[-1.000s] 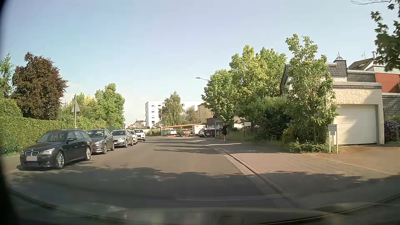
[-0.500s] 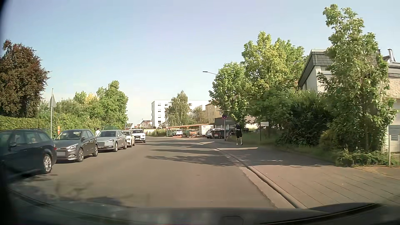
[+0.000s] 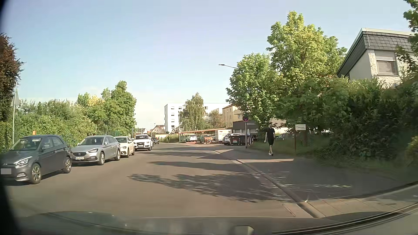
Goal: Follow the waypoints while adhering to traffic rules and regulations
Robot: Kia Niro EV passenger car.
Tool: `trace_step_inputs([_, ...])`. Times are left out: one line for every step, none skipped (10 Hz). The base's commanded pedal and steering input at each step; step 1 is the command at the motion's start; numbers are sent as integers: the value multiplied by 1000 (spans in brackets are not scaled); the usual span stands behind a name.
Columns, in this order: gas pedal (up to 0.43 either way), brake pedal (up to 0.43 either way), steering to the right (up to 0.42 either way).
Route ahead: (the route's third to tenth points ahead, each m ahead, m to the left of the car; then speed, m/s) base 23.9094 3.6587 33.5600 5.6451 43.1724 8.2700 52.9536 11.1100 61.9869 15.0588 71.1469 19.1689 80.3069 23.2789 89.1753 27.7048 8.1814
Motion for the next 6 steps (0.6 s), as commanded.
trace_step_inputs([47,12,-34])
trace_step_inputs([47,12,-34])
trace_step_inputs([47,12,-34])
trace_step_inputs([47,12,-33])
trace_step_inputs([47,12,-32])
trace_step_inputs([47,12,-32])
